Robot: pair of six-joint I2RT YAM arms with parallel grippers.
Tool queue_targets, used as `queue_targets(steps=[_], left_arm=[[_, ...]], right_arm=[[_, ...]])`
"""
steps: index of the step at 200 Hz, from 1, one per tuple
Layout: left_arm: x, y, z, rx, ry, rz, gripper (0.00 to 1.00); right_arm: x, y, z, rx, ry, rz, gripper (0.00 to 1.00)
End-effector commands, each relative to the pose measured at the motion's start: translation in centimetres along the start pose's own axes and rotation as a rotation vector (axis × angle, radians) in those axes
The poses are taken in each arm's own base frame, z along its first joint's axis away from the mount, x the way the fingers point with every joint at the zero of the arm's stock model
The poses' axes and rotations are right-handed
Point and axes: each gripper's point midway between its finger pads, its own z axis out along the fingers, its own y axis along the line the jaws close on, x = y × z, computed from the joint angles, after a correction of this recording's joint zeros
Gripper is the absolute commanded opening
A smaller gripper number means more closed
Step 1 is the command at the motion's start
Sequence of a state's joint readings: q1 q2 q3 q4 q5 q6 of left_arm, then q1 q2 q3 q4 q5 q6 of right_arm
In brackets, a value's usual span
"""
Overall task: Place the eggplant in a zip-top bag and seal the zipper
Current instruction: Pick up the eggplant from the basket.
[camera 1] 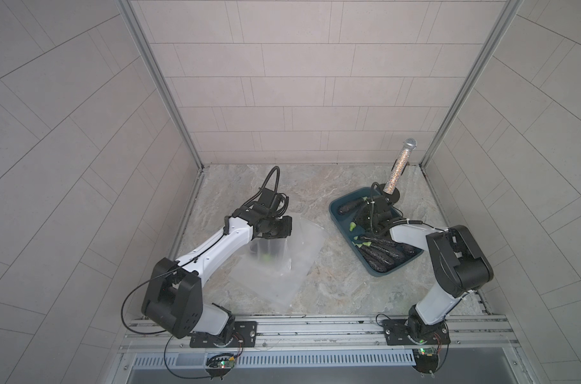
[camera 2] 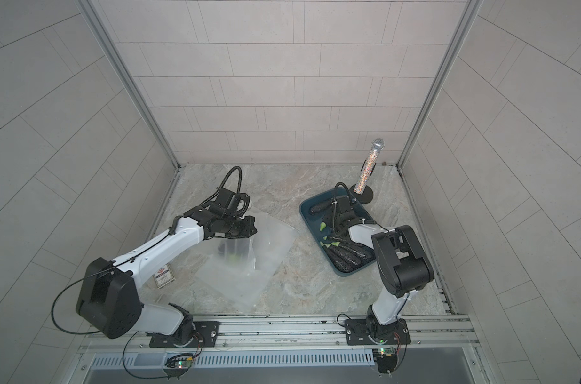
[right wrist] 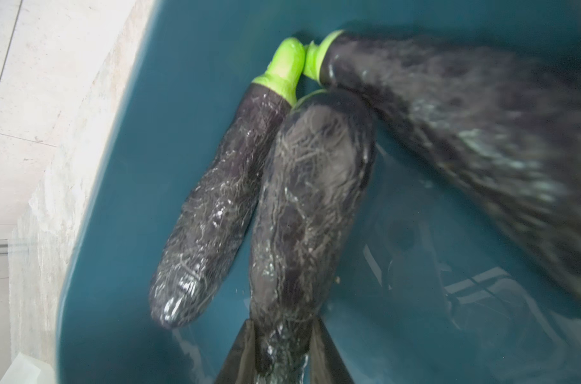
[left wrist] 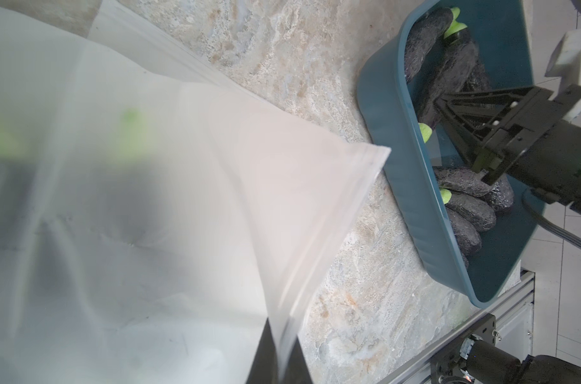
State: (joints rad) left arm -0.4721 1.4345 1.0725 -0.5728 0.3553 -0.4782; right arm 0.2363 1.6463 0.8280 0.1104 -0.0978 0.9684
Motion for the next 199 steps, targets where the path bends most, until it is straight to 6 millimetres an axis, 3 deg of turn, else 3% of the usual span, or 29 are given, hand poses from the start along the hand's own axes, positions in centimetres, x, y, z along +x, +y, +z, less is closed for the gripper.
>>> queue_targets(steps=[1, 37, 61, 86, 131, 160, 199], left_arm=[[-0.1, 0.0, -0.2, -0.007, -0.011, 0.009, 0.0], [-0.2, -0.1, -0.1, -0.003, -0.009, 0.005, 0.0], [-0.4, -0.3, -0.2, 0.001, -0.013, 0.007, 0.0], [-0.7, -0.4, -0.2, 0.001, -0.014, 0.007, 0.0], [-0.8, -0.4, 0.0, -0.001, -0.014, 0.005, 0.0], [-0.9, -0.4, 0.0, -0.004, -0.016, 0.004, 0.0], [-1.1, -0.5, -0.3, 0.0, -0.025, 0.006, 0.0]], right_arm=[[-0.8, 0.5, -1.9, -0.01, -0.036, -0.038, 0.21], [-0.9, 2.7, -5.2, -0.085, -0.081, -0.137, 0.2], [0.2, 6.0, -7.9, -0.21, -0.091, -0.239, 0.2], [3.8, 10.0, -10.2, -0.365, -0.017, -0.392, 0.19], [12.4, 14.3, -13.9, -0.597, 0.194, -0.648, 0.19], [16.8, 15.4, -15.7, -0.715, 0.31, -0.739, 0.19], [19.9, 15.0, -14.9, -0.726, 0.419, -0.742, 0.18]])
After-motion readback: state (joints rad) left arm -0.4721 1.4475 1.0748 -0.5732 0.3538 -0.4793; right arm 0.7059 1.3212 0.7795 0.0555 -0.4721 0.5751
